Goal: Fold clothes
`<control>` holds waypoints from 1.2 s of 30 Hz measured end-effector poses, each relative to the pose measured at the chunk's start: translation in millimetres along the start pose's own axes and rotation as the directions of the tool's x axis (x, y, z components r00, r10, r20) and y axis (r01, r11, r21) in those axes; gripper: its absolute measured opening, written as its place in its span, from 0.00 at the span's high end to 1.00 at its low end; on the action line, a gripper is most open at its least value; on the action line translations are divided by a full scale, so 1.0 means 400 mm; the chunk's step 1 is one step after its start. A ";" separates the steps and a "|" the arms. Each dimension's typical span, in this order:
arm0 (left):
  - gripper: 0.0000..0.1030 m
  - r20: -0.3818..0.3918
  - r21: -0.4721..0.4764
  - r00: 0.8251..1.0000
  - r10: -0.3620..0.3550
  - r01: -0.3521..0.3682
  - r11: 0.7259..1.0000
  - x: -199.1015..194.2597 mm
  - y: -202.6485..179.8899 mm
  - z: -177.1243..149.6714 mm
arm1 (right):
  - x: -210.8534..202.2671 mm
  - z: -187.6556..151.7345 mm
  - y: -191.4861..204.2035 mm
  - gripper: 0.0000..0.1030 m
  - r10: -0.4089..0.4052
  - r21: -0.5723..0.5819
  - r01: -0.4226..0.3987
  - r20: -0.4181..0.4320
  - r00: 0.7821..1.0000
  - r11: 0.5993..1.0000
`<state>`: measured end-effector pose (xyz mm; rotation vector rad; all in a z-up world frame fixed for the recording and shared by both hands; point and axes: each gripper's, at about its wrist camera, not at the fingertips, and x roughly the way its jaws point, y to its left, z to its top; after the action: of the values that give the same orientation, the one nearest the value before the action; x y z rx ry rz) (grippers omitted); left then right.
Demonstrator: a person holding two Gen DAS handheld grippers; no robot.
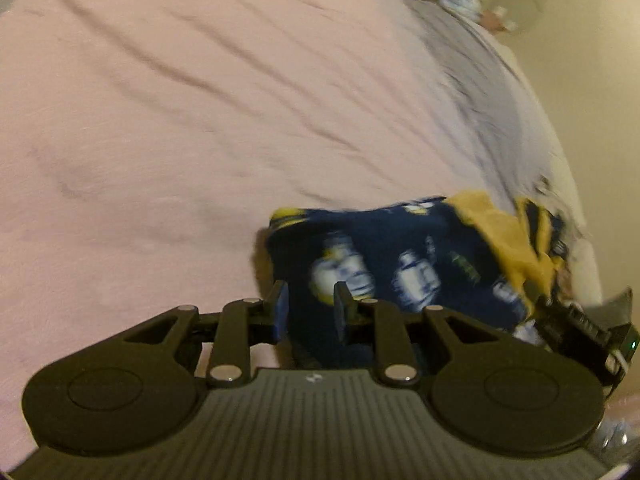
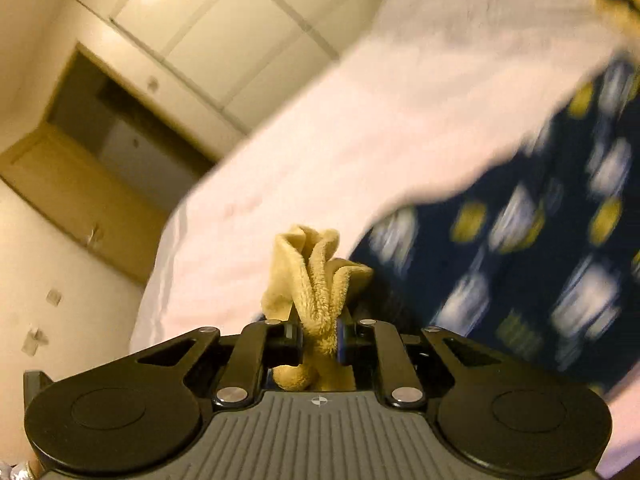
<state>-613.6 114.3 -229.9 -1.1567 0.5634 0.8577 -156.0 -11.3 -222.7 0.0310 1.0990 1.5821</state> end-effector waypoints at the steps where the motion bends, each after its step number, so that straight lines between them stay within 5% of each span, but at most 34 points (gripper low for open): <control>1: 0.81 -0.010 0.014 1.000 -0.010 0.010 1.000 0.022 -0.020 0.003 | -0.020 0.020 -0.021 0.87 -0.035 -0.008 0.035 0.013 0.999 0.999; 6: 0.82 -0.087 0.092 0.996 0.019 -0.011 0.996 0.177 -0.126 0.000 | -0.030 0.022 -0.296 0.87 -0.288 0.139 0.298 -0.090 0.954 0.944; 8: 0.81 -0.099 0.141 0.993 0.063 -0.049 0.989 0.218 -0.166 -0.019 | -0.024 0.018 -0.390 0.87 -0.280 0.252 0.300 -0.112 0.953 0.920; 13: 0.81 -0.100 0.143 0.987 0.128 -0.113 0.983 0.256 -0.215 -0.050 | -0.047 0.067 -0.370 0.87 -0.179 0.189 0.186 -0.054 0.982 0.964; 18: 0.80 -0.103 0.143 0.989 0.105 -0.090 0.986 0.286 -0.284 -0.068 | -0.147 0.194 -0.323 0.87 -0.070 -0.009 0.073 0.155 0.985 0.997; 23: 0.80 -0.129 0.165 0.986 0.102 -0.080 0.983 0.347 -0.357 -0.102 | -0.138 0.206 -0.544 0.87 -0.320 0.133 0.312 0.043 0.947 0.941; 25: 0.80 -0.118 0.191 0.987 0.109 -0.085 0.978 0.356 -0.382 -0.107 | -0.165 0.232 -0.559 0.87 -0.288 0.142 0.275 0.081 0.954 0.951; 28: 0.80 -0.116 0.184 0.986 0.120 -0.098 0.978 0.366 -0.394 -0.106 | -0.207 0.293 -0.480 0.87 -0.183 0.007 0.185 0.178 0.967 0.983; 31: 0.80 -0.102 0.169 0.988 0.116 -0.098 0.981 0.371 -0.403 -0.100 | -0.254 0.317 -0.435 0.87 -0.093 -0.077 0.119 0.286 0.954 0.990; 36: 0.80 -0.106 0.173 0.987 0.122 -0.102 0.980 0.400 -0.424 -0.107 | -0.207 0.278 -0.613 0.87 -0.332 0.106 0.319 0.154 0.931 0.942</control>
<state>-381.4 93.9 -273.6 -1.0331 0.7885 0.8256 120.0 -29.7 -276.1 0.0341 0.9764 1.2144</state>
